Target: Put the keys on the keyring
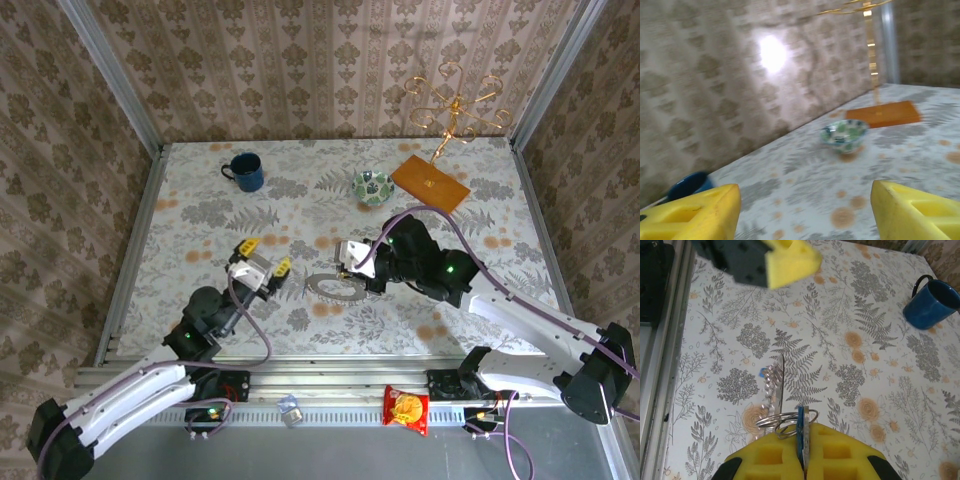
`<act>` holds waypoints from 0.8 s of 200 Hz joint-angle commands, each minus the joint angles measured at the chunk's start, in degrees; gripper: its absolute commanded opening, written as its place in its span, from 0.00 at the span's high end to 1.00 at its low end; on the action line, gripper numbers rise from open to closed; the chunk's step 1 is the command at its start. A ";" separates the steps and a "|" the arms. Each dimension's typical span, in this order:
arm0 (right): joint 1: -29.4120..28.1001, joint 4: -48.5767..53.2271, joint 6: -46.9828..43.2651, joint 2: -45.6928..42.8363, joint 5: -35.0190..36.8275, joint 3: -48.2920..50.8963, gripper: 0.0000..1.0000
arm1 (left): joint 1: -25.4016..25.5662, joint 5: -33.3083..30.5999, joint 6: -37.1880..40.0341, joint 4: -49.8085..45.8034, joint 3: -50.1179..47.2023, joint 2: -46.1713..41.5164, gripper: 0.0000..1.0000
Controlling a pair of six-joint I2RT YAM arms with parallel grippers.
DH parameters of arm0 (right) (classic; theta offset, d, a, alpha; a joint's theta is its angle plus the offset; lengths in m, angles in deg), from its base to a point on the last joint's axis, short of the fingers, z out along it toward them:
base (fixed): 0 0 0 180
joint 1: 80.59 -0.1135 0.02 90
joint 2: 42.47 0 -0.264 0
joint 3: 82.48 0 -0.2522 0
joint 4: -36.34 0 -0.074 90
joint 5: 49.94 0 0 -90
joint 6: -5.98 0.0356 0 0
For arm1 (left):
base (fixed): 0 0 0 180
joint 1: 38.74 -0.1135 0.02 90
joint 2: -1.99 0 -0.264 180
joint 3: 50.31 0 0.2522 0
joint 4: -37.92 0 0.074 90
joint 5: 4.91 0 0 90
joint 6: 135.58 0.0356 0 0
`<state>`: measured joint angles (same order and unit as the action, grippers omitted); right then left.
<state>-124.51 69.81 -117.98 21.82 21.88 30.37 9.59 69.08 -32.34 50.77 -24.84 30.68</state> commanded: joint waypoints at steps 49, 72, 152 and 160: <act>-9.05 -15.88 8.13 11.57 -2.83 -6.55 1.00 | -4.38 -34.78 -5.77 -17.69 1.04 -14.62 0.29; -10.41 -30.95 23.08 18.31 -4.14 -6.30 1.00 | -4.65 -39.87 -8.59 -23.14 1.22 -20.20 0.29; -8.44 -16.88 21.74 32.83 10.05 -10.03 1.00 | -5.09 -41.06 -10.10 -26.61 0.10 -23.75 0.29; -7.38 -12.42 17.88 32.91 10.63 -10.44 1.00 | -5.21 -40.34 -10.08 -26.61 -0.01 -23.72 0.29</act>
<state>-134.43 45.57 -91.53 54.32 26.14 22.61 5.02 29.10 -41.30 25.29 -24.88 7.44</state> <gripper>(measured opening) 0.067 0.712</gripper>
